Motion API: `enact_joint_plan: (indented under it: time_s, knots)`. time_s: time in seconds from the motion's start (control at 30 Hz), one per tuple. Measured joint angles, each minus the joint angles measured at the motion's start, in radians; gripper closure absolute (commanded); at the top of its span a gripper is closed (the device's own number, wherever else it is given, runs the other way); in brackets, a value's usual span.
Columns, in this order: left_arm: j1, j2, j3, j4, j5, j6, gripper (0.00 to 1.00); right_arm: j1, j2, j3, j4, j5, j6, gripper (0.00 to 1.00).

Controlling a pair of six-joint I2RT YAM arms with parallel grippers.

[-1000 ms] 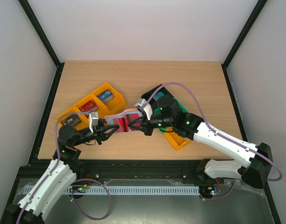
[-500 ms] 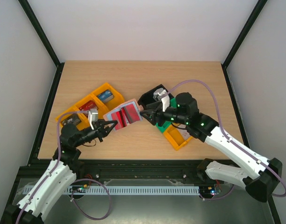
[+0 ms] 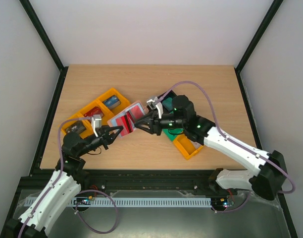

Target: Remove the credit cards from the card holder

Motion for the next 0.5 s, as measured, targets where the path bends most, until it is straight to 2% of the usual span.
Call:
enact_joint_plan:
  time_s: [0.23,0.5]
  knots:
    - [0.001,-0.005,0.0,0.098,0.086,-0.033,0.98,0.004,0.114,0.005,0.071,-0.034,0.04,0.71]
    - [0.011,-0.005,-0.002,0.14,0.119,-0.047,0.98,0.032,0.169,0.037,0.128,-0.09,0.049,0.8]
